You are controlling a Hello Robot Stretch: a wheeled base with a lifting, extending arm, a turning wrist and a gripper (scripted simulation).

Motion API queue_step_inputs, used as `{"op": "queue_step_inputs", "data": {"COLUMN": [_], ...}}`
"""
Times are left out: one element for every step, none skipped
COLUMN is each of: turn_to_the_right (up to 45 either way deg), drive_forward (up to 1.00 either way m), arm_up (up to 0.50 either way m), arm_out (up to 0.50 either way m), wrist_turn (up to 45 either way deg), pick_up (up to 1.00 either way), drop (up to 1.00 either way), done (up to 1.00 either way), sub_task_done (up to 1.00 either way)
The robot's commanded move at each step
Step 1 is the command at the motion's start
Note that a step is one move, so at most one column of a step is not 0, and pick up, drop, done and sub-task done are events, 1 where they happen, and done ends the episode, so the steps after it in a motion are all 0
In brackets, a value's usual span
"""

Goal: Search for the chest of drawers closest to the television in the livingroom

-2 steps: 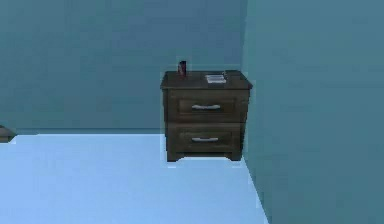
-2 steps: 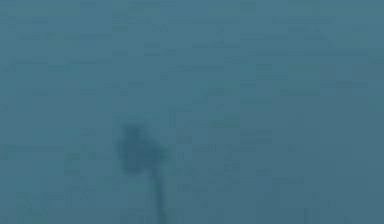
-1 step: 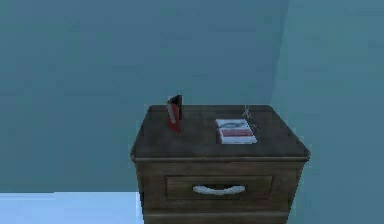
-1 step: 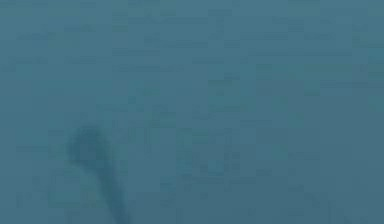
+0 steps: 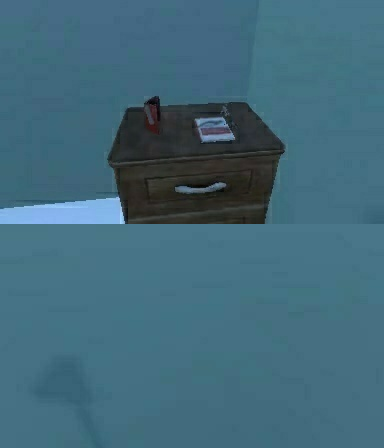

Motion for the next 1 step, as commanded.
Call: {"op": "queue_step_inputs", "data": {"turn_to_the_right": [0.0], "drive_forward": [0.05], "arm_up": [0.00], "arm_out": [0.00], "wrist_turn": [0.0], "pick_up": [0.00], "drop": [0.00], "done": [0.00], "sub_task_done": [0.00]}}
